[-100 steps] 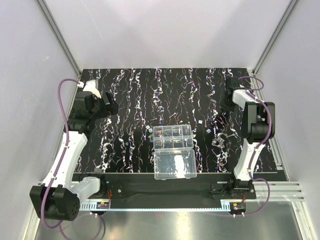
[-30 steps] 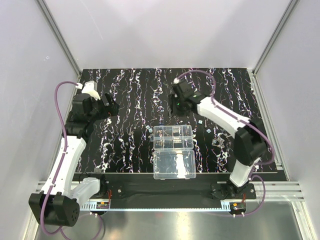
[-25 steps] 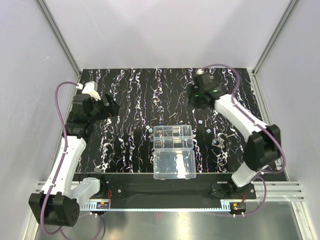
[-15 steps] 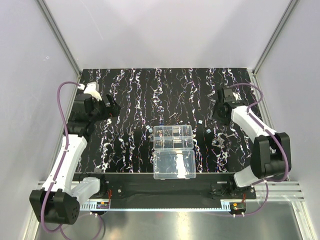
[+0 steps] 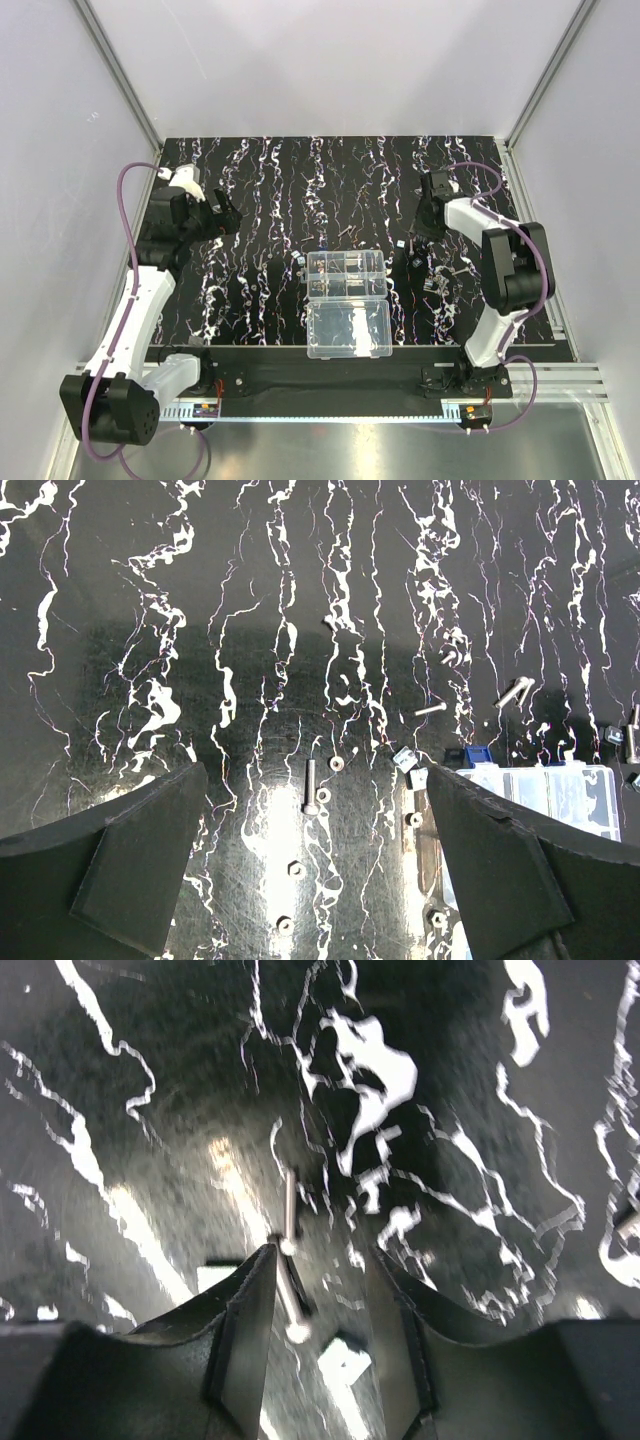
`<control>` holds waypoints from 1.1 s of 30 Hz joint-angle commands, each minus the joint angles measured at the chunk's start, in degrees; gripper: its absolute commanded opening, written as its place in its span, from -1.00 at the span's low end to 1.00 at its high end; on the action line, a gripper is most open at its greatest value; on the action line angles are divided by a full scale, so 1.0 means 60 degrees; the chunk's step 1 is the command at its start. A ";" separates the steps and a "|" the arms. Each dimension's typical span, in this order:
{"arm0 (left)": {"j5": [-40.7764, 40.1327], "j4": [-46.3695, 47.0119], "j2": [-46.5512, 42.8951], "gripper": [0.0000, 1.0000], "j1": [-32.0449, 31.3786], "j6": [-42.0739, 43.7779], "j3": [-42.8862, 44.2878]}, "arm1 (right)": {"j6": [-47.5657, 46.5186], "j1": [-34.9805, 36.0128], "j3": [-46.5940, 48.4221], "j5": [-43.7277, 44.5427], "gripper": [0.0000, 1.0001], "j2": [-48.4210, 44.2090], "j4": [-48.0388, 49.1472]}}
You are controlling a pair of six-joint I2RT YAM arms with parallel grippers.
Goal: Sort the screws and nuts into containers
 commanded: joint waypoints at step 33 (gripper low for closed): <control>-0.0024 0.0204 -0.0038 0.98 0.0002 0.0114 0.0180 | 0.0061 0.0333 0.0745 0.0304 -1.00 0.0775 -0.0556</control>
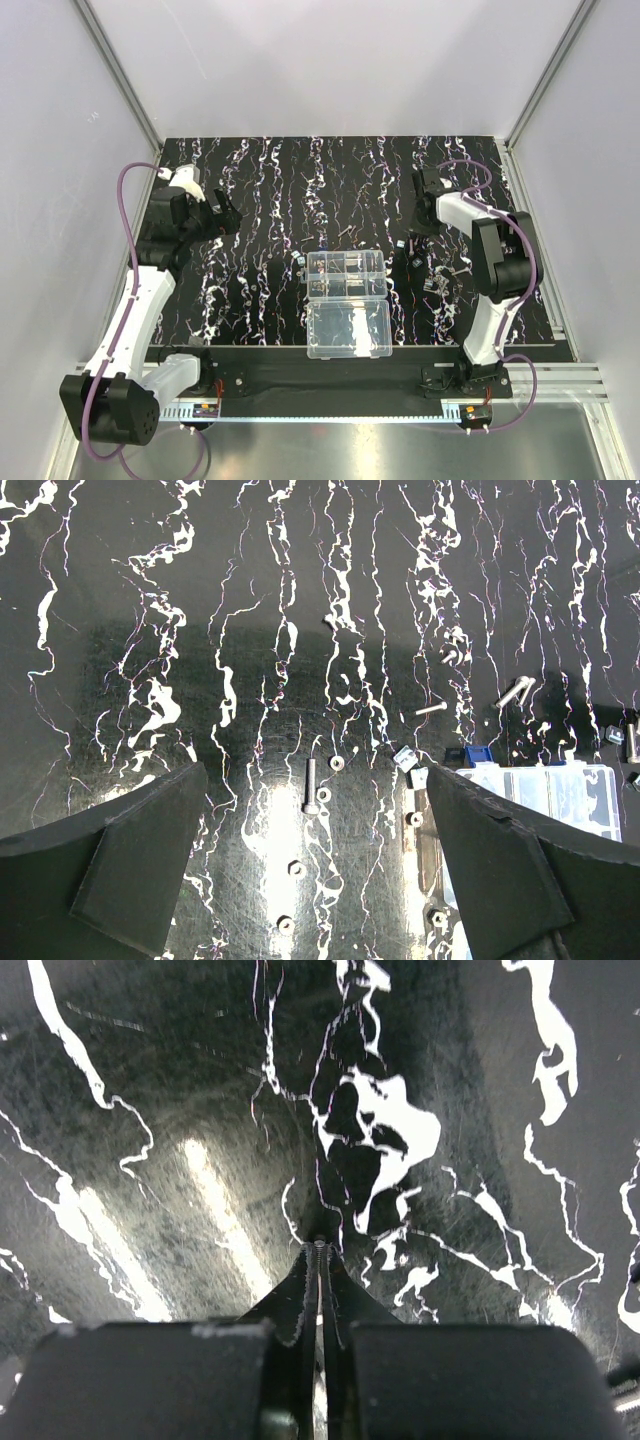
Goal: Sort the screws and nuts into containers
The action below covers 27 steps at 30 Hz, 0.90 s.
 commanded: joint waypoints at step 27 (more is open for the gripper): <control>0.0276 0.0207 -0.0313 0.98 -0.0129 0.0019 0.0136 | 0.0338 0.4710 0.0922 -0.1770 -1.00 -0.1284 -0.0208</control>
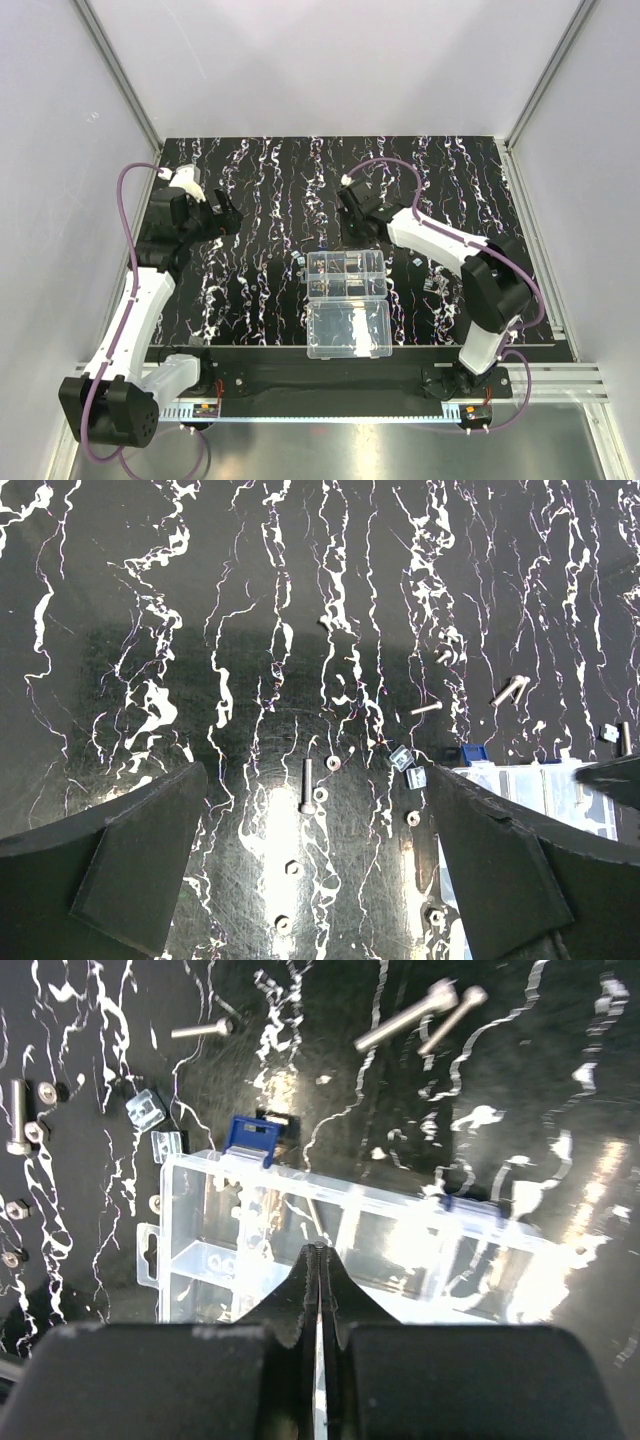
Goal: Sort the screws and nuts into containers
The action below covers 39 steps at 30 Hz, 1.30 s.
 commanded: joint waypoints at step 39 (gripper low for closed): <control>-0.1501 -0.0080 0.0987 0.95 -0.1569 0.0200 0.0558 | -0.0158 -0.2790 -0.0040 0.0830 1.00 -0.2332 -0.0428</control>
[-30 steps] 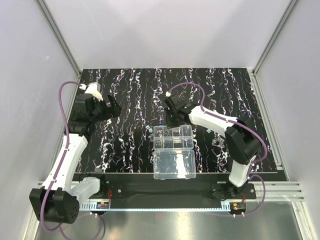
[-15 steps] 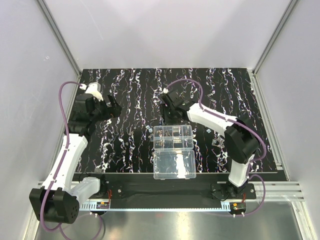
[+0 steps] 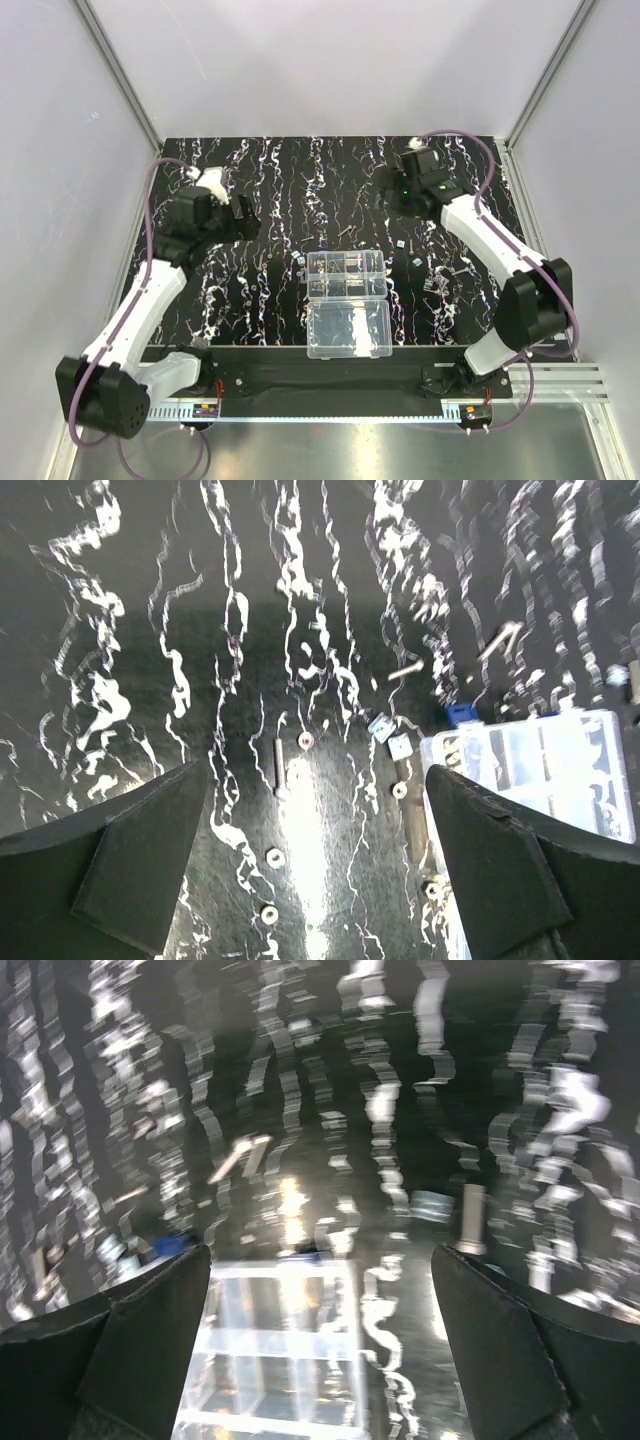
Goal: Sort the screws and nuts into containers
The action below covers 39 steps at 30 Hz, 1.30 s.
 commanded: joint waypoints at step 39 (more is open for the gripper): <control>-0.3630 0.0445 0.5845 -0.12 -0.1708 -0.2166 -0.0006 | -0.0485 -0.1468 -0.1065 0.1449 0.99 -0.1621 -0.0430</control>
